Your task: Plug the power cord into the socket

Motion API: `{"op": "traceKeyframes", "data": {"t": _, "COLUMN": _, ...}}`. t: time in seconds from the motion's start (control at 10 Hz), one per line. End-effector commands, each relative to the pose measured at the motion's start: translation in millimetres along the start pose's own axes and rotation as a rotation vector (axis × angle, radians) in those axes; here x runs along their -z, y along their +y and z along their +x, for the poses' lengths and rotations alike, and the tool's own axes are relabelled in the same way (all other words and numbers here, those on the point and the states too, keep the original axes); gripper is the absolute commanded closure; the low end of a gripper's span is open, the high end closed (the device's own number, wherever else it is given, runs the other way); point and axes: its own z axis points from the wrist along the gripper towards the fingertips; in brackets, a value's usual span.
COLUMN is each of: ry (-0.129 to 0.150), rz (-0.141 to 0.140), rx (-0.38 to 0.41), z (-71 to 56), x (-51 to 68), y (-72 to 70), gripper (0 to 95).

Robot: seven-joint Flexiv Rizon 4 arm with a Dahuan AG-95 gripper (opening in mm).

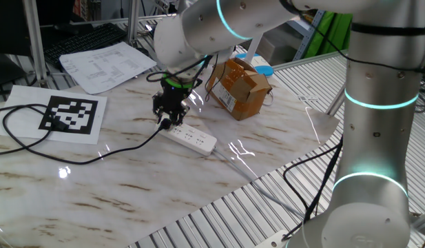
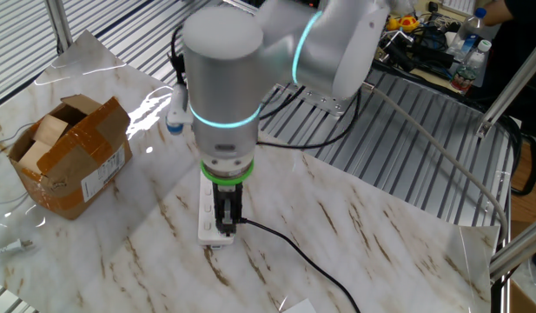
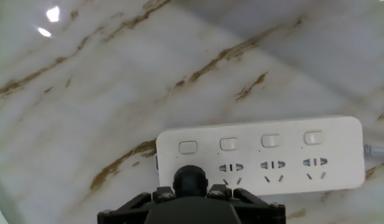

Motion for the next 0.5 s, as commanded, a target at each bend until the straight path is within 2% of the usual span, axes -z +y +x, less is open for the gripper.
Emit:
{"op": "traceKeyframes", "data": {"t": 0.1, "ry": 0.057, "rz": 0.094, "rx": 0.020, "z": -0.2, "x": -13.9, "y": -1.2, "gripper": 38.0}}
{"op": "traceKeyframes", "data": {"t": 0.2, "ry": 0.073, "rz": 0.044, "rx": -0.002, "z": -1.0, "x": -4.9, "y": -1.1, "gripper": 38.0}}
{"op": "traceKeyframes", "data": {"t": 0.3, "ry": 0.082, "rz": 0.049, "rx": 0.011, "z": -0.6, "x": -2.3, "y": -1.1, "gripper": 57.0}}
{"op": "traceKeyframes", "data": {"t": 0.4, "ry": 0.085, "rz": 0.069, "rx": 0.045, "z": -0.4, "x": 13.4, "y": -7.1, "gripper": 76.0}}
{"op": "traceKeyframes", "data": {"t": 0.5, "ry": 0.083, "rz": 0.069, "rx": 0.039, "z": 1.8, "x": 27.5, "y": -12.9, "gripper": 76.0}}
